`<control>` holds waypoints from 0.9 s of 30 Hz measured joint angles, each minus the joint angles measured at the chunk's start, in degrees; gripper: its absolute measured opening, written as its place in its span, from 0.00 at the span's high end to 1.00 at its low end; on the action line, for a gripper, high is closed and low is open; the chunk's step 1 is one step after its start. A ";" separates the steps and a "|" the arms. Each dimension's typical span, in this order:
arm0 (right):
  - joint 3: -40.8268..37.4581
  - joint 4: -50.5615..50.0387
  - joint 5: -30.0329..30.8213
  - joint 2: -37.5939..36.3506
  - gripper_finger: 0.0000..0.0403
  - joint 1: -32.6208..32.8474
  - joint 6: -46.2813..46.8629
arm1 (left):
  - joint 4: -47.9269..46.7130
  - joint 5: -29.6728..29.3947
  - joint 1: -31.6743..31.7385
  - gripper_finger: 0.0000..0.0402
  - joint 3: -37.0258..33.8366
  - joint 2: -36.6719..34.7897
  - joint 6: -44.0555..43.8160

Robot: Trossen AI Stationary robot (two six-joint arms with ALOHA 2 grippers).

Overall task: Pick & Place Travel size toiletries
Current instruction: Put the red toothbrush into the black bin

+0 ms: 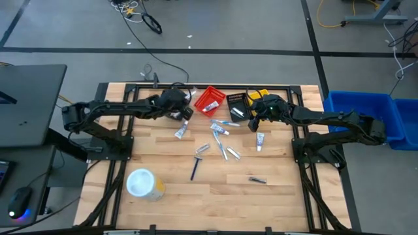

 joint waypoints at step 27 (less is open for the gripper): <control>0.00 0.04 -0.01 0.00 0.50 0.00 0.02 | 13.35 7.09 8.87 0.94 -10.61 0.35 13.31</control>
